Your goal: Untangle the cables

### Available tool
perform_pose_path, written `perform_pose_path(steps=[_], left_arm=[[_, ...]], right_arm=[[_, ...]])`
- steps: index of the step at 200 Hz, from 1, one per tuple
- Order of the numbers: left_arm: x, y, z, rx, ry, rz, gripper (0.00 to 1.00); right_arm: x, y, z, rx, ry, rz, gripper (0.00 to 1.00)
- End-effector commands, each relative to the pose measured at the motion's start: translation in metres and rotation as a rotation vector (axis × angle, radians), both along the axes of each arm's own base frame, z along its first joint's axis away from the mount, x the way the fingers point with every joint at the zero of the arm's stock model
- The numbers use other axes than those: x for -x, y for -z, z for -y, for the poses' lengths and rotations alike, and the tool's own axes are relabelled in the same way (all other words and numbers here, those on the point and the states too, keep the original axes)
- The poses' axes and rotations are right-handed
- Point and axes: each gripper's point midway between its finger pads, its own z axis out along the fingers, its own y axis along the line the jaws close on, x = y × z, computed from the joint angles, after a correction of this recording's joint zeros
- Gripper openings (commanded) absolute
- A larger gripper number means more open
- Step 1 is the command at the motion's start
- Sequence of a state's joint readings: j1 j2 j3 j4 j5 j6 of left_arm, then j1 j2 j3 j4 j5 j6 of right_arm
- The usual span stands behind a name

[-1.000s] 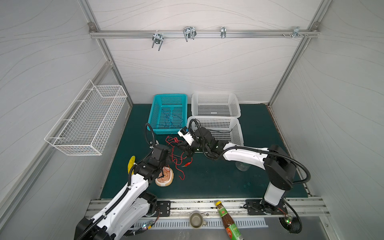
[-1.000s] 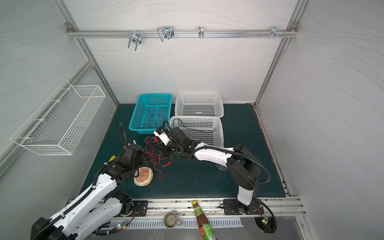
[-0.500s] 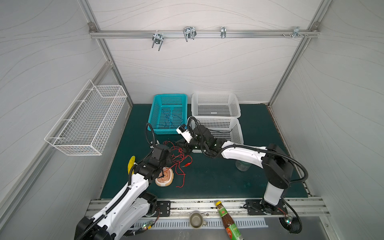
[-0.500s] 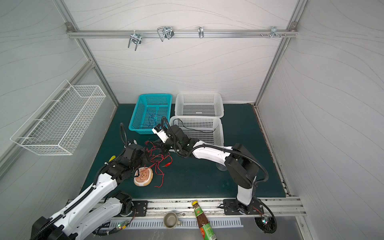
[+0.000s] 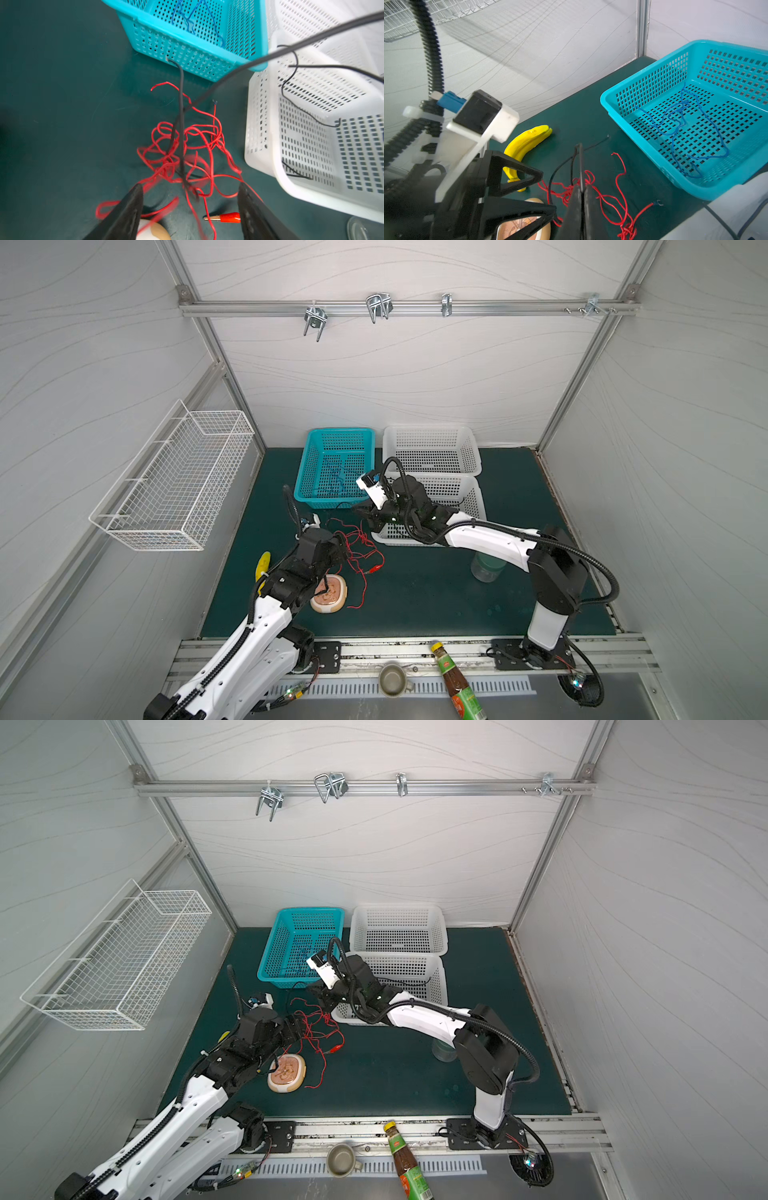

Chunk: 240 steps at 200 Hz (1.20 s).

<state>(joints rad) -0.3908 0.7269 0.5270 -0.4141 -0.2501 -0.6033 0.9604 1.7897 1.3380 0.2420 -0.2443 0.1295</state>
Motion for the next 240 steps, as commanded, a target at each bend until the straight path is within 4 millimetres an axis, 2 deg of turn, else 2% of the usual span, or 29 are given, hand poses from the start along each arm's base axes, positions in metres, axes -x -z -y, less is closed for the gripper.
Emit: perform_pose_path(steps=[1,57,129,158,210,240], left_arm=[[-0.004,-0.010,-0.007,-0.001,-0.043,0.052,0.72],[-0.003,-0.004,-0.009,-0.010,-0.054,0.036,0.72],[-0.002,-0.003,-0.013,-0.004,-0.080,0.041,0.70],[-0.002,-0.003,-0.013,0.002,-0.085,0.043,0.70],[-0.003,-0.016,-0.011,0.020,-0.069,0.093,0.70],[-0.003,-0.020,-0.013,0.019,-0.076,0.112,0.70]], right_arm=[[0.006,-0.058,0.008,-0.128,-0.014,0.109,0.00],[0.021,-0.106,0.033,-0.239,0.003,0.184,0.00],[0.024,-0.136,0.078,-0.296,0.139,0.279,0.00],[0.031,-0.139,0.081,-0.284,0.111,0.283,0.00],[0.050,-0.146,0.073,-0.302,-0.005,0.278,0.00],[0.055,-0.165,0.076,-0.334,-0.020,0.330,0.00]])
